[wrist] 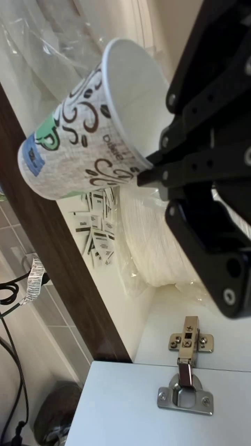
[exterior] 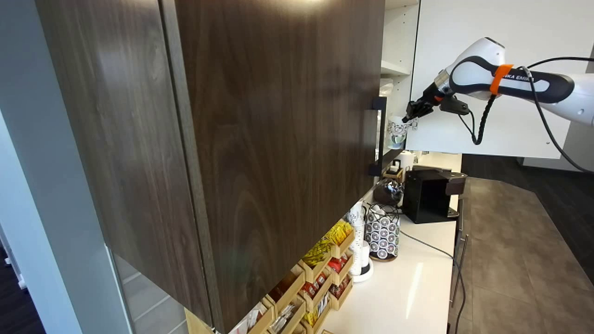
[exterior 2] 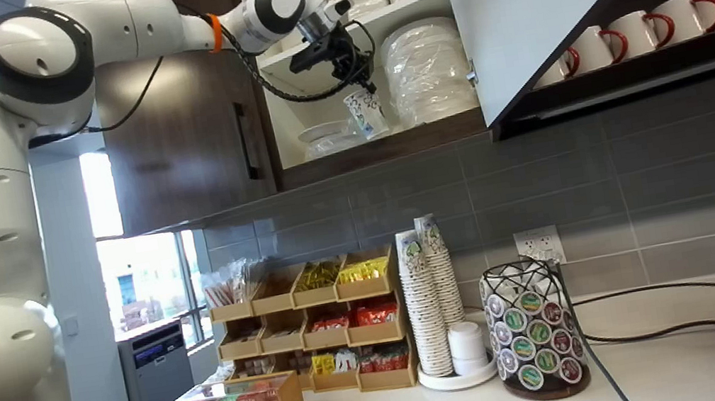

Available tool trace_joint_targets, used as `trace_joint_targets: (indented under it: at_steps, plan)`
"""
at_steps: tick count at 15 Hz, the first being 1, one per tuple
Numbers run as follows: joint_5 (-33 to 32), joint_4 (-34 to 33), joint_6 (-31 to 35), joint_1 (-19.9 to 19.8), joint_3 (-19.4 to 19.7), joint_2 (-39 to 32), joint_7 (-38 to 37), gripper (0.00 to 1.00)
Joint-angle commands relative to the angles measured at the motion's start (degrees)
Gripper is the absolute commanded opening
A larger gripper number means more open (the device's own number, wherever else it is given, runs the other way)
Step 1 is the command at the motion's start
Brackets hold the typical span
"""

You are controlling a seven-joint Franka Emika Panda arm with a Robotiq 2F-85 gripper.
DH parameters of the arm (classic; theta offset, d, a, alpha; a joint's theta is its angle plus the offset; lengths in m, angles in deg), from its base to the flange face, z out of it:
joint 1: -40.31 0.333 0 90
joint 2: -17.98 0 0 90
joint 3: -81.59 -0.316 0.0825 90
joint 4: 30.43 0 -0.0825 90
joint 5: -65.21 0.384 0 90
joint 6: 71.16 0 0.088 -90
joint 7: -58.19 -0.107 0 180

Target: Put the cup upright in the cabinet

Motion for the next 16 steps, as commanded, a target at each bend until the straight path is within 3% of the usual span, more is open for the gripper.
trace_joint_targets:
  at_steps: [1,11,12,13,15,16]
  plan:
    - [2.52,-8.55,-5.37,-1.07,0.11,-5.62,-0.09,0.01]
    - [4.93,-21.6,-11.12,-2.38,0.02,-14.64,-0.58,0.01]
    - [5.11,-22.36,-11.39,-2.49,0.02,-15.28,-0.53,0.07]
    - [4.88,-23.02,-11.83,-2.5,0.06,-15.82,-0.68,0.29]
    - [4.98,-24.11,-12.08,-2.69,0.01,-16.6,-0.42,0.33]
    - [4.95,-24.51,-12.31,-2.77,-0.01,-16.79,-0.3,0.4]
